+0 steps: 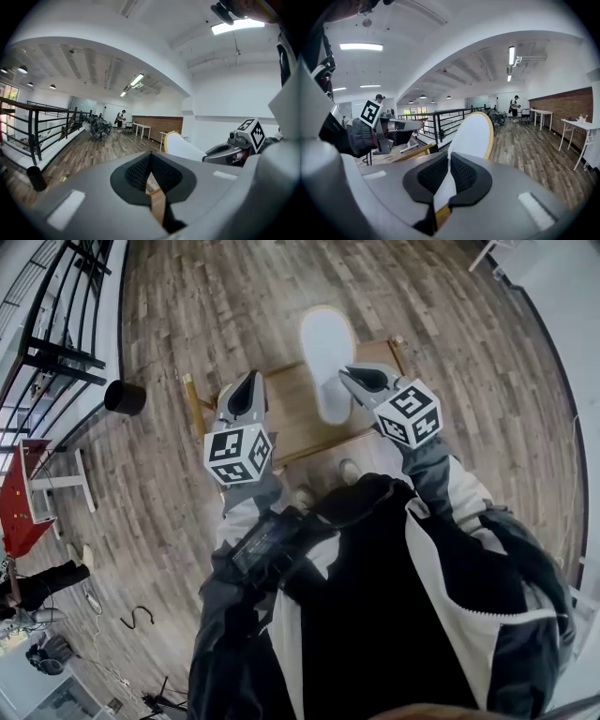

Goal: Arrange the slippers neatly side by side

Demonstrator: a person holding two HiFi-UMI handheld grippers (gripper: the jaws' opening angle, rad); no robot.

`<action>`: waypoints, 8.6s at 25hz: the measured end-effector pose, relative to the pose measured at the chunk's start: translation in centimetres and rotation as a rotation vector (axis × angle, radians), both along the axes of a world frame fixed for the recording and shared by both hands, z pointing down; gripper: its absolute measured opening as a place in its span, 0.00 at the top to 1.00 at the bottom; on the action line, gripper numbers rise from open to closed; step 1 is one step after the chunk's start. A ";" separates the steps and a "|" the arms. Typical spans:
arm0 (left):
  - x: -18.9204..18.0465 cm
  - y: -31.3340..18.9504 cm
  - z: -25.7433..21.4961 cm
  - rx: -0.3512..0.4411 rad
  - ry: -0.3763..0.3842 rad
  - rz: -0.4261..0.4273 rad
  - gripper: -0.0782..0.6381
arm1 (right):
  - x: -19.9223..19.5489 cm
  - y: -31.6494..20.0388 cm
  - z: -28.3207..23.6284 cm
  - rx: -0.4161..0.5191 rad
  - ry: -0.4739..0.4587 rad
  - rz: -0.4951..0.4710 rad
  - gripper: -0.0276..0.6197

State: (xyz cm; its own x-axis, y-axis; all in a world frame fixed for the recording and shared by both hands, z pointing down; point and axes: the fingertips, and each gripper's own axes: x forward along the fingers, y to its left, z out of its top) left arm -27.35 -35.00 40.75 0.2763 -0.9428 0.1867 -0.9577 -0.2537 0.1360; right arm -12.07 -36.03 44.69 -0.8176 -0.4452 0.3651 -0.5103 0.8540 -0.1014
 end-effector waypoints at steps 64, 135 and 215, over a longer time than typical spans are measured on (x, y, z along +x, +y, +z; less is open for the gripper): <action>2.2 -2.1 3.2 -0.082 -0.040 -0.013 0.88 | 6.2 -8.3 16.6 -0.250 0.114 0.114 0.89; -12.1 3.8 32.2 -0.873 -0.152 -0.289 0.86 | 3.8 -1.0 -4.2 0.146 -0.125 0.043 0.95; 11.8 -3.6 28.1 -0.694 0.203 -0.060 0.86 | 12.6 -0.1 -0.6 0.112 -0.026 0.106 0.95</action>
